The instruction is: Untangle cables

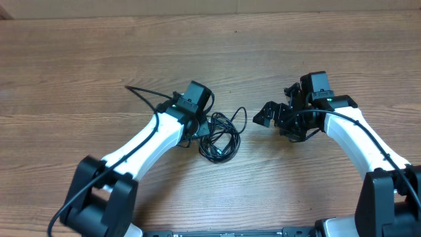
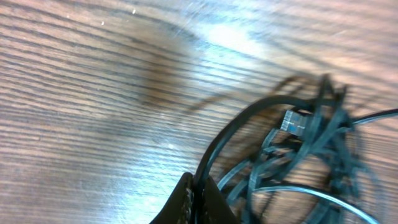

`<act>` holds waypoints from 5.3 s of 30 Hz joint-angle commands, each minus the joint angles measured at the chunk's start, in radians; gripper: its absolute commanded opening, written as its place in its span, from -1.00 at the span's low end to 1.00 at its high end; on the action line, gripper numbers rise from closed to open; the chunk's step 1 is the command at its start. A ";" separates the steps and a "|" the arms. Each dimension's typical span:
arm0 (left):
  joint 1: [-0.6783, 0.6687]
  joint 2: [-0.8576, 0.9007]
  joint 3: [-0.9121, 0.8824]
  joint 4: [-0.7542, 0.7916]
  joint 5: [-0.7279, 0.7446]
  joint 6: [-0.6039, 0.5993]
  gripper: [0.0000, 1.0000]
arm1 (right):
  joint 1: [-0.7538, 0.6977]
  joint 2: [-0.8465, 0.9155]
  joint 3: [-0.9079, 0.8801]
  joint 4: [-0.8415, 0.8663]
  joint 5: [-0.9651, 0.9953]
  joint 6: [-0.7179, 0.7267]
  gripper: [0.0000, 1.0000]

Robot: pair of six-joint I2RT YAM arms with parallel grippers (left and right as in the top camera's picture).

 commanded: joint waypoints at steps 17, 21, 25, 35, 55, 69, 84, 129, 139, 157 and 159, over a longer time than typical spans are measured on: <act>0.006 -0.035 0.013 -0.001 0.018 -0.061 -0.91 | 0.002 -0.025 0.023 0.004 0.010 -0.005 1.00; 0.013 -0.036 0.023 0.003 0.017 -0.047 -0.92 | 0.002 -0.025 0.023 0.004 0.010 -0.005 1.00; 0.026 -0.044 0.064 -0.013 0.034 0.021 -0.92 | 0.002 -0.025 0.023 0.004 0.010 -0.005 1.00; 0.030 -0.121 0.122 -0.023 0.071 0.063 -0.91 | 0.002 -0.025 0.023 0.069 0.006 0.014 1.00; 0.031 -0.241 0.122 0.099 0.313 0.202 -0.92 | 0.084 -0.025 0.023 0.275 -0.392 0.201 0.57; 0.031 -0.329 0.122 0.139 0.448 0.317 -0.92 | 0.294 -0.015 0.023 0.365 -0.003 0.599 0.48; 0.031 -0.570 0.122 0.181 0.468 0.280 -0.92 | 0.309 0.156 0.023 0.397 0.074 0.662 -0.67; 0.104 -0.246 0.116 -0.079 0.694 0.436 0.21 | 0.222 0.039 0.058 0.218 0.106 0.197 -0.89; -0.014 -0.262 0.034 -0.183 0.461 0.549 0.11 | 0.222 0.039 0.057 0.209 0.106 0.197 -0.80; -0.131 -0.558 -0.437 0.449 0.129 0.185 0.33 | 0.222 0.039 0.057 0.205 0.106 0.197 -0.77; -0.172 -0.535 -0.462 0.531 0.126 0.188 0.23 | 0.222 0.039 0.057 0.205 0.106 0.197 -0.77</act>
